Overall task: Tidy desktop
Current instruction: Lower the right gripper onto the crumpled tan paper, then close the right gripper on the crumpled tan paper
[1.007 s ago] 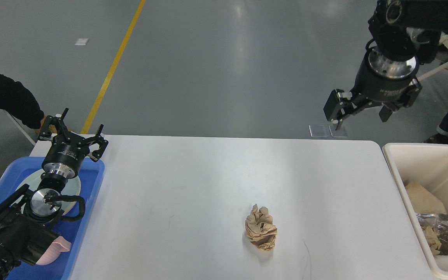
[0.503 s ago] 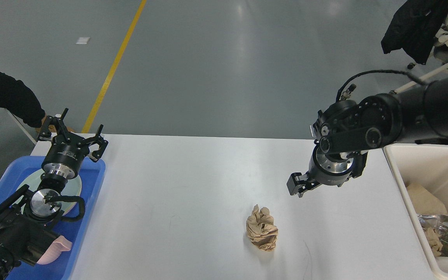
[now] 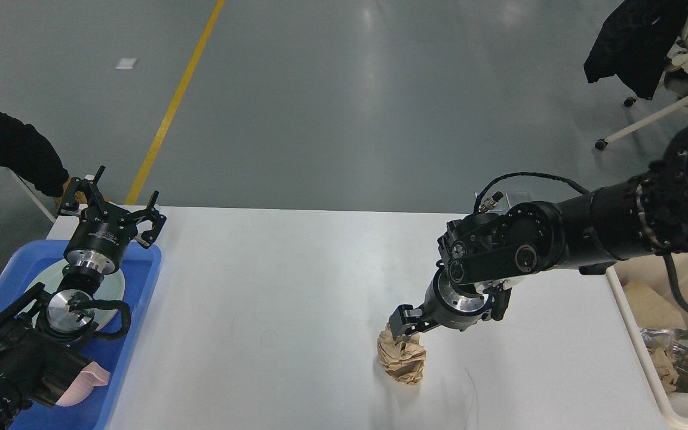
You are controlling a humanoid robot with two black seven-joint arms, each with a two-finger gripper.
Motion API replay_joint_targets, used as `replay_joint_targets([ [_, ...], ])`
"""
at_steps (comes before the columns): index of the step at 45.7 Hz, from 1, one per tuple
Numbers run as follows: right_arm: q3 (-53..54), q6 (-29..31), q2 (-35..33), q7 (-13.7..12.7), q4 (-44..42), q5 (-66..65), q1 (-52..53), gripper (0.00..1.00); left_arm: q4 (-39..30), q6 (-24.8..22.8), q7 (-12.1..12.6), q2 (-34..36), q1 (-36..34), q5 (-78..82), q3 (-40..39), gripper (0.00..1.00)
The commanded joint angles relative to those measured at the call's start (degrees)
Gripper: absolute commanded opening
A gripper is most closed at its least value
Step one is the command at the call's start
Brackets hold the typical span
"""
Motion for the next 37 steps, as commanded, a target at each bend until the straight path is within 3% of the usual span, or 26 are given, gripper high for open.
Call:
replay_joint_targets([
  [1, 1.72, 0.07, 0.58, 0.02, -3.69, 0.01, -3.50, 1.00, 0.00, 0.00, 0.00, 0.00, 0.01, 0.00, 0.00, 0.96],
  [21, 6.55, -0.28, 0.67, -0.42, -13.28, 0.53, -15.19, 1.00, 0.00, 0.00, 0.00, 0.00, 0.01, 0.00, 0.00, 0.96],
  [37, 7.43, 0.69, 0.58, -0.51, -12.93, 1.24, -14.32, 1.00, 0.00, 0.00, 0.00, 0.00, 0.01, 0.00, 0.00, 0.96],
])
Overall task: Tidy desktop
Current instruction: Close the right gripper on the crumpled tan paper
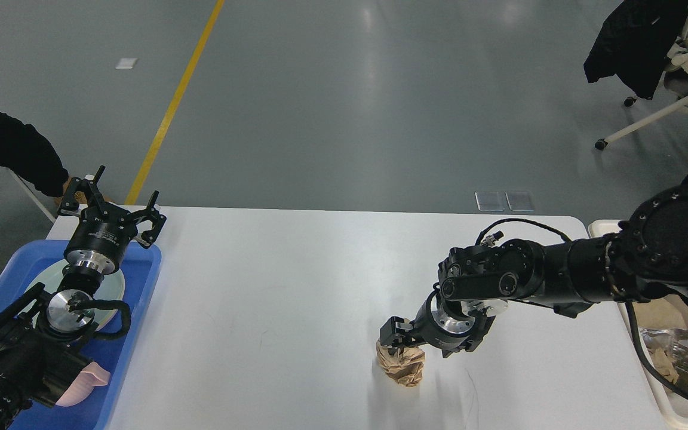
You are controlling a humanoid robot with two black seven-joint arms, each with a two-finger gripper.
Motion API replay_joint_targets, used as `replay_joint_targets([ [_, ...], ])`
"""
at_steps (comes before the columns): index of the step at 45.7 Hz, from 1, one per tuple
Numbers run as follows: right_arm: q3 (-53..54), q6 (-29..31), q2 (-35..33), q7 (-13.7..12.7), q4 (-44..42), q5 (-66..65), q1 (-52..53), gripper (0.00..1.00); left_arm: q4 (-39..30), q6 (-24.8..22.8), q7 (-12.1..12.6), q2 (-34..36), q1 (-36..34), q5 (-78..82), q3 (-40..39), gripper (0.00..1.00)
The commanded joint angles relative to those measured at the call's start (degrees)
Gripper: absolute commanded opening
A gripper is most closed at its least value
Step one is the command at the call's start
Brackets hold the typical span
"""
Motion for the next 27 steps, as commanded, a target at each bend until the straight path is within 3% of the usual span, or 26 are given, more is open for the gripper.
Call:
replay_joint_targets([
  [1, 0.99, 0.55, -0.26, -0.03, 0.36, 0.00, 0.82, 1.00, 0.00, 0.00, 0.00, 0.00, 0.01, 0.00, 0.00, 0.96],
  [12, 1.61, 6.26, -2.55, -0.12, 0.97, 1.14, 4.51, 1.00, 0.00, 0.00, 0.00, 0.00, 0.01, 0.00, 0.00, 0.96],
  [27, 1.70, 5.30, -2.37, -0.12, 0.89, 4.39, 5.13, 1.00, 0.00, 0.00, 0.00, 0.00, 0.01, 0.00, 0.00, 0.96],
])
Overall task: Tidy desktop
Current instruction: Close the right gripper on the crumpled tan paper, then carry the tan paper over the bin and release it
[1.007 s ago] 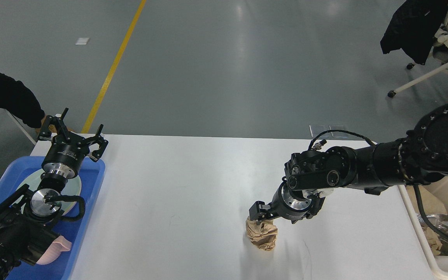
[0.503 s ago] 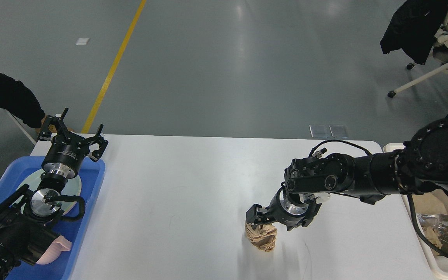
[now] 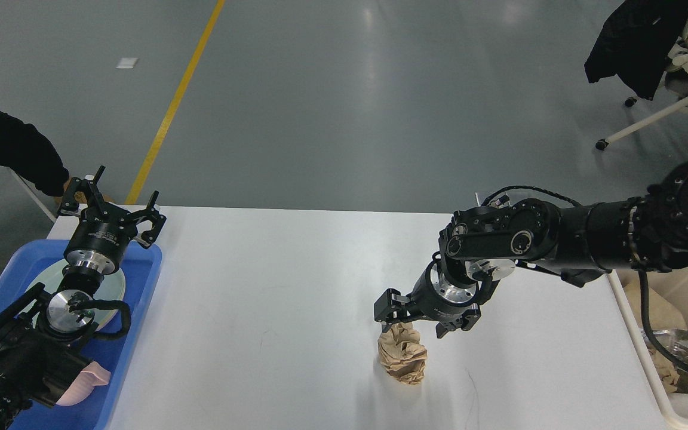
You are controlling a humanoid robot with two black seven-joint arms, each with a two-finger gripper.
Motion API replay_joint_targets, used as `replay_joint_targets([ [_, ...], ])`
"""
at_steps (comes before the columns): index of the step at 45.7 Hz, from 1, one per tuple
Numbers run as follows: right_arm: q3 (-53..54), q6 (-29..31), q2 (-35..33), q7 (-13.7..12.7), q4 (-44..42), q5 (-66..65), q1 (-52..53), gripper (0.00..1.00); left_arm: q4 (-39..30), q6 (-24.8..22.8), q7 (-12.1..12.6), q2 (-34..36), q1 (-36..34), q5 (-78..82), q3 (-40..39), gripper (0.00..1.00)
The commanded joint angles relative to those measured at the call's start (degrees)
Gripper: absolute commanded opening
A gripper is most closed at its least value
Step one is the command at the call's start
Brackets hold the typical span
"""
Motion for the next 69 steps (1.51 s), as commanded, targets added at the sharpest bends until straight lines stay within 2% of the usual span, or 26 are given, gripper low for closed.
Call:
replay_joint_targets([
  [1, 0.16, -1.00, 0.22, 0.00, -0.47, 0.30, -1.26, 1.00, 0.00, 0.00, 0.00, 0.00, 0.00, 0.00, 0.00, 0.96],
  [16, 1.65, -3.02, 0.74, 0.00, -1.17, 0.12, -4.43, 1.00, 0.00, 0.00, 0.00, 0.00, 0.00, 0.00, 0.00, 0.96],
  [45, 2.36, -3.11, 4.87, 0.09, -9.78, -0.40, -10.41, 1.00, 0.00, 0.00, 0.00, 0.00, 0.00, 0.00, 0.00, 0.96],
  [48, 2.18, -3.90, 4.70, 0.00, -10.22, -0.67, -10.85, 0.90, 0.00, 0.00, 0.00, 0.00, 0.00, 0.00, 0.00, 0.96],
  [56, 1.83, -3.55, 4.61, 0.00, -10.05, -1.11, -11.20, 0.30, 0.00, 0.00, 0.00, 0.00, 0.00, 0.00, 0.00, 0.96],
  [61, 1.57, -3.11, 4.44, -0.97, -9.78, -1.55, -11.20, 0.00, 0.00, 0.00, 0.00, 0.00, 0.00, 0.00, 0.00, 0.96],
  [69, 1.57, -0.47, 4.17, -2.37, -9.69, -2.07, -11.11, 0.00, 0.00, 0.00, 0.00, 0.00, 0.00, 0.08, 0.00, 0.96],
])
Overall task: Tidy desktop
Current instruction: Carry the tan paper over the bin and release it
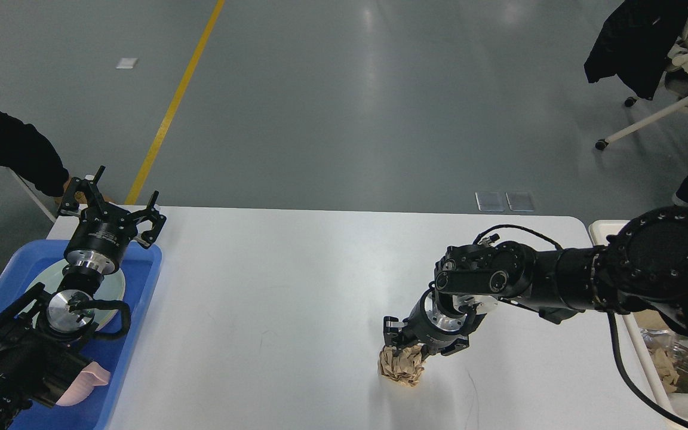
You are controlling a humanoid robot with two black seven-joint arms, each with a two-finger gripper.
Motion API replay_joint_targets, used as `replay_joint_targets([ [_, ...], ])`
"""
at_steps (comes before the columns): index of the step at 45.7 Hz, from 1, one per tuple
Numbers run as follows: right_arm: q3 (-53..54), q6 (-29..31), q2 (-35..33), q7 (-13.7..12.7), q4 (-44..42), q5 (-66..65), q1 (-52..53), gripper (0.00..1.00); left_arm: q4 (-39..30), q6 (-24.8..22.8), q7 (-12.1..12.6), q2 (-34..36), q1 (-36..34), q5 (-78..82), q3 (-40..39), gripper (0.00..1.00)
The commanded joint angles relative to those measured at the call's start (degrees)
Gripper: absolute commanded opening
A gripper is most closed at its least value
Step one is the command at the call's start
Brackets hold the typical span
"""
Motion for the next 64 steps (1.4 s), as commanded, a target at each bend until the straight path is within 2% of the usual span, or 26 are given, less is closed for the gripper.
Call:
replay_joint_targets([
  [1, -0.01, 1.49, -0.16, -0.74, 0.04, -0.16, 0.07, 0.00, 0.00, 0.00, 0.00, 0.00, -0.01, -0.01, 0.00, 0.96],
  [9, -0.62, 3.86, -2.18, -1.62, 2.49, -0.16, 1.57, 0.00, 0.00, 0.00, 0.00, 0.00, -0.01, -0.01, 0.00, 0.96],
  [15, -2.20, 6.76, -7.27, -2.94, 6.27, -0.16, 5.25, 0.00, 0.00, 0.00, 0.00, 0.00, -0.01, -0.01, 0.00, 0.96],
  [21, -4.84, 10.80, -15.61, -4.26, 10.93, -0.95, 10.70, 0.00, 0.00, 0.00, 0.00, 0.00, -0.01, -0.01, 0.00, 0.96],
  [30, -14.32, 20.20, -28.36, -4.43, 16.38, -2.53, 23.96, 0.00, 0.00, 0.00, 0.00, 0.00, -0.01, -0.01, 0.00, 0.96],
  [37, -22.41, 28.20, -33.99, -4.52, 16.39, -4.11, 34.51, 0.00, 0.00, 0.00, 0.00, 0.00, -0.01, -0.01, 0.00, 0.96],
  [41, -25.58, 31.62, -35.05, -4.52, 16.39, -4.55, 40.31, 0.00, 0.00, 0.00, 0.00, 0.00, -0.01, -0.01, 0.00, 0.96],
  [49, -27.78, 31.62, -35.23, -4.43, 16.21, -4.55, 47.97, 0.00, 0.00, 0.00, 0.00, 0.00, -0.01, -0.01, 0.00, 0.96],
  [58, -27.96, 31.62, -35.23, -4.52, 15.34, -4.73, 49.47, 0.00, 0.00, 0.00, 0.00, 0.00, -0.01, -0.01, 0.00, 0.96],
  [64, -30.33, 31.62, -36.54, -4.43, 9.02, -8.67, 46.84, 0.00, 0.00, 0.00, 0.00, 0.00, -0.01, -0.01, 0.00, 0.96],
])
